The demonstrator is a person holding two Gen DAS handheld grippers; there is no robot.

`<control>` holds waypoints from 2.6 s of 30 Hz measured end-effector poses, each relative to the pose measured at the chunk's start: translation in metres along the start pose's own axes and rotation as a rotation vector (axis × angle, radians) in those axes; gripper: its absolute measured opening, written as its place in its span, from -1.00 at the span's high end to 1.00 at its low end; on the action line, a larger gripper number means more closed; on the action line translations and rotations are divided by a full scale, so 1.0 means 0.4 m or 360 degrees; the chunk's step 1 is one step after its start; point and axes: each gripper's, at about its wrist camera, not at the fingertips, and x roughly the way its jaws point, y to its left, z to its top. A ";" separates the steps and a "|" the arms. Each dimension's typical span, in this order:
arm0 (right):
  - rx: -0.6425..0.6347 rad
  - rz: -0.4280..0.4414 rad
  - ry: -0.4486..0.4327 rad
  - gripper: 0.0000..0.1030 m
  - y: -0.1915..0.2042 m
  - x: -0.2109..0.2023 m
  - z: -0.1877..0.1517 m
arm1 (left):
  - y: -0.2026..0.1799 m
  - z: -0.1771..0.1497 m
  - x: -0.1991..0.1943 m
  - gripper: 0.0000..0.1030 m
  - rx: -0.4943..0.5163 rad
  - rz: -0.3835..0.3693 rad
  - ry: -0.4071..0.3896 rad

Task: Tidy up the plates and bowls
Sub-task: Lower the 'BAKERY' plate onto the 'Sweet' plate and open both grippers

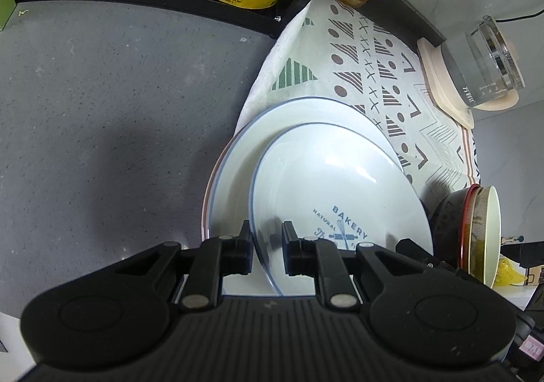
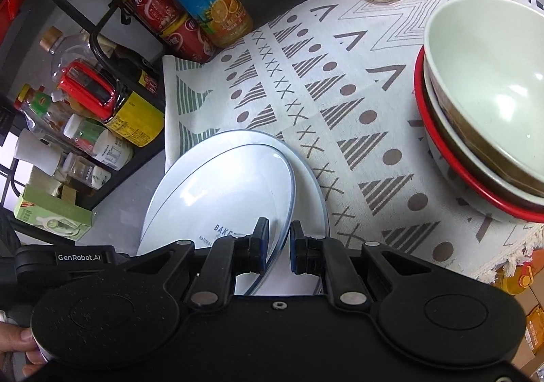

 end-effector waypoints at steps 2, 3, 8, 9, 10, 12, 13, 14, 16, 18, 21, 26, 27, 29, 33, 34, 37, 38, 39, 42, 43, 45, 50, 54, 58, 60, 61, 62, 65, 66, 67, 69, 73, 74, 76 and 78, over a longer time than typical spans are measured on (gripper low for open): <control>0.0006 0.0007 0.0001 0.76 -0.001 0.005 0.003 | 0.004 0.002 0.005 0.71 -0.0005 0.0003 0.0011; 0.0010 0.0011 0.0004 0.76 -0.001 0.006 0.004 | 0.006 0.003 0.006 0.71 -0.0006 0.0004 0.0017; 0.0018 -0.0025 0.0042 0.80 -0.003 0.023 -0.001 | 0.004 0.003 0.016 0.70 0.0027 0.0031 0.0035; 0.0032 -0.0034 0.0052 0.80 -0.005 0.027 -0.004 | 0.006 0.004 0.019 0.70 0.0023 0.0024 0.0038; 0.0056 -0.0034 0.0058 0.81 -0.011 0.030 -0.007 | 0.005 0.004 0.022 0.71 0.0025 0.0020 0.0043; 0.0096 -0.0043 0.0064 0.82 -0.022 0.034 -0.014 | 0.002 0.005 0.025 0.70 0.0023 0.0023 0.0039; 0.0113 -0.0038 0.0065 0.83 -0.027 0.036 -0.016 | 0.001 0.004 0.026 0.70 0.0023 0.0025 0.0039; 0.0130 -0.0029 0.0065 0.83 -0.031 0.037 -0.016 | 0.002 0.004 0.026 0.70 0.0016 0.0026 0.0042; 0.0132 -0.0024 0.0067 0.84 -0.033 0.037 -0.013 | -0.001 0.006 0.026 0.71 0.0013 0.0029 0.0049; 0.0122 -0.0029 0.0068 0.84 -0.032 0.039 -0.012 | -0.009 0.010 0.024 0.69 0.0022 0.0048 0.0054; 0.0124 -0.0040 0.0069 0.84 -0.030 0.041 -0.013 | -0.024 0.017 0.019 0.62 0.0058 0.0088 0.0077; 0.0123 -0.0048 0.0069 0.84 -0.030 0.040 -0.014 | -0.026 0.032 -0.012 0.52 0.0098 0.0097 0.0009; 0.0126 -0.0047 0.0073 0.84 -0.031 0.040 -0.013 | -0.026 0.035 -0.017 0.52 0.0102 0.0095 -0.0001; 0.0124 -0.0049 0.0078 0.84 -0.032 0.042 -0.011 | -0.024 0.040 -0.022 0.51 0.0104 0.0106 -0.0027; 0.0125 -0.0061 0.0077 0.84 -0.028 0.044 -0.006 | -0.024 0.037 -0.026 0.50 0.0096 0.0112 -0.0064; 0.0125 -0.0066 0.0079 0.84 -0.027 0.045 -0.005 | -0.025 0.036 -0.027 0.50 0.0097 0.0116 -0.0068; 0.0117 -0.0079 0.0087 0.84 -0.022 0.043 -0.004 | -0.028 0.040 -0.040 0.50 0.0109 0.0135 -0.0097; 0.0110 -0.0080 0.0088 0.84 -0.018 0.041 -0.003 | -0.029 0.044 -0.044 0.50 0.0117 0.0138 -0.0109; 0.0102 -0.0080 0.0089 0.85 -0.016 0.037 -0.002 | -0.030 0.047 -0.046 0.50 0.0126 0.0139 -0.0115; 0.0073 -0.0081 0.0079 0.87 -0.005 0.029 0.002 | -0.032 0.050 -0.043 0.50 0.0147 0.0138 -0.0116; 0.0064 -0.0082 0.0074 0.88 -0.002 0.026 0.003 | -0.034 0.051 -0.043 0.50 0.0152 0.0142 -0.0116; 0.0047 -0.0092 0.0067 0.88 0.001 0.022 0.003 | -0.037 0.052 -0.043 0.50 0.0152 0.0155 -0.0121; 0.0049 -0.0116 0.0055 0.88 -0.003 0.014 0.002 | -0.044 0.043 -0.046 0.29 0.0198 0.0206 -0.0163; 0.0045 -0.0146 0.0038 0.88 -0.008 0.003 -0.001 | -0.039 0.043 -0.030 0.25 0.0186 0.0219 -0.0131; 0.0044 -0.0156 0.0028 0.88 -0.014 -0.002 0.000 | -0.033 0.040 -0.021 0.25 0.0180 0.0224 -0.0115; 0.0024 -0.0166 0.0021 0.87 -0.010 -0.001 0.001 | -0.031 0.039 -0.018 0.25 0.0180 0.0230 -0.0115; 0.0020 -0.0168 0.0019 0.87 -0.009 -0.002 0.002 | -0.029 0.039 -0.018 0.24 0.0176 0.0235 -0.0117; 0.0019 -0.0170 0.0019 0.87 -0.008 -0.002 0.003 | -0.028 0.039 -0.018 0.24 0.0174 0.0237 -0.0116; -0.0017 -0.0198 0.0016 0.86 0.001 -0.005 0.003 | -0.026 0.042 -0.016 0.24 0.0166 0.0230 -0.0110; -0.0031 -0.0209 0.0011 0.86 0.004 -0.007 0.004 | -0.026 0.043 -0.016 0.24 0.0161 0.0226 -0.0108; -0.0043 -0.0217 0.0006 0.86 0.006 -0.010 0.005 | -0.025 0.043 -0.017 0.24 0.0154 0.0222 -0.0108; -0.0047 -0.0231 -0.0002 0.86 0.004 -0.014 0.007 | -0.023 0.045 -0.023 0.24 0.0143 0.0211 -0.0111; -0.0012 -0.0258 0.0014 0.84 -0.013 -0.010 0.008 | -0.019 0.049 -0.033 0.13 0.0104 0.0158 -0.0131; 0.0006 -0.0250 0.0018 0.83 -0.018 -0.008 0.007 | -0.018 0.050 -0.032 0.10 0.0096 0.0150 -0.0133; 0.0004 -0.0252 0.0015 0.82 -0.017 -0.004 0.005 | -0.017 0.052 -0.030 0.08 0.0086 0.0122 -0.0125; 0.0003 -0.0250 0.0022 0.81 -0.017 0.003 0.004 | -0.018 0.051 -0.027 0.06 0.0089 0.0126 -0.0121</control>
